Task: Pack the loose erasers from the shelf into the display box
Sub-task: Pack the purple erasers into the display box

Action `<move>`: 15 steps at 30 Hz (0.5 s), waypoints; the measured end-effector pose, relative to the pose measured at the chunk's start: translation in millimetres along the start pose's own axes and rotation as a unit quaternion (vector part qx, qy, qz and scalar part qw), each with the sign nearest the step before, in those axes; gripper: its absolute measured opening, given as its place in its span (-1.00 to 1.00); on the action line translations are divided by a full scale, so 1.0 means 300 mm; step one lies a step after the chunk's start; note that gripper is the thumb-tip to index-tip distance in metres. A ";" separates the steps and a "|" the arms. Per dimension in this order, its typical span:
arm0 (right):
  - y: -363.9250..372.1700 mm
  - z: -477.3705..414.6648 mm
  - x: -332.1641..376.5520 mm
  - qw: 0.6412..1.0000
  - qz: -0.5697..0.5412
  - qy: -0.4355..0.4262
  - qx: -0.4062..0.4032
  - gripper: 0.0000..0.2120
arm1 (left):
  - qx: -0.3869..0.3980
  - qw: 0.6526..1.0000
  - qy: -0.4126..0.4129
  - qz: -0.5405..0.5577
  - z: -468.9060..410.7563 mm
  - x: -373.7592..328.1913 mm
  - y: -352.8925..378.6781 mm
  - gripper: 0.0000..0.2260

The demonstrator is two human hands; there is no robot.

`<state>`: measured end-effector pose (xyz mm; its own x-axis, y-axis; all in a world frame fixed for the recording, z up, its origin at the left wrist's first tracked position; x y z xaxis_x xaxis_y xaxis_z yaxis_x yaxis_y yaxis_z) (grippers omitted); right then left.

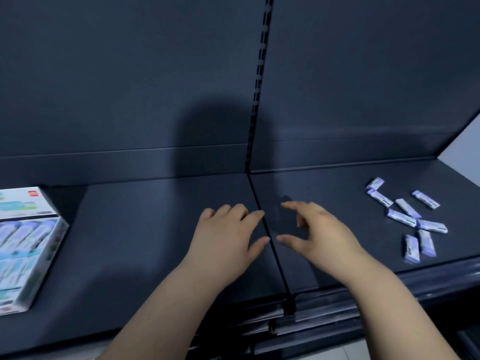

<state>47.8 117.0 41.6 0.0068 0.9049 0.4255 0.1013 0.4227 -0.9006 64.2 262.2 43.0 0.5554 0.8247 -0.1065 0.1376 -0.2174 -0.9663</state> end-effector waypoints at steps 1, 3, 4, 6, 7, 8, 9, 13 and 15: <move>0.004 -0.001 0.001 1.000 0.009 0.002 0.005 -0.40 | 0.009 1.000 0.006 -0.009 -0.006 -0.005 0.002 -0.48; 0.008 0.002 0.007 0.999 0.027 0.010 0.017 -0.40 | 0.033 0.999 0.017 -0.033 -0.014 -0.003 0.022 -0.51; 0.006 0.003 0.010 0.999 0.039 0.013 0.022 -0.41 | 0.045 0.998 0.019 -0.045 -0.018 -0.001 0.032 -0.52; -0.001 0.000 0.011 0.996 0.085 0.016 0.023 -0.42 | 0.062 0.996 0.021 -0.058 -0.033 0.003 0.043 -0.53; -0.006 -0.003 0.007 0.994 0.110 0.017 0.018 -0.42 | 0.070 0.996 0.021 -0.059 -0.039 0.003 0.052 -0.54; -0.013 -0.007 -0.001 0.991 0.132 0.020 0.008 -0.42 | 0.075 0.995 0.022 -0.059 -0.045 0.000 0.061 -0.54; -0.019 -0.013 -0.011 0.989 0.147 0.023 -0.002 -0.43 | 0.077 0.995 0.024 -0.058 -0.051 -0.004 0.068 -0.54; -0.014 -0.016 -0.060 0.986 0.160 0.039 -0.013 -0.45 | 0.071 0.996 0.029 -0.052 -0.066 -0.021 0.098 -0.54; -0.005 -0.019 -0.092 0.986 0.159 0.043 -0.009 -0.45 | 0.069 0.996 0.023 -0.042 -0.081 -0.031 0.115 -0.54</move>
<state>53.2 91.0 31.7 0.1258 0.9838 0.1280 0.0982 0.1161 -0.9884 83.7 234.4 16.4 0.5836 0.8119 -0.0159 0.0732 -0.0722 -0.9947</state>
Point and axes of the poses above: each hand's wrist, its own z-axis away from the middle knuckle, its own y-axis out of the palm, x = y × z, the point moved 8 cm from there along -z, towards the middle knuckle, and after that the axes turned 4 degrees about -x, right-handed, at the moved point
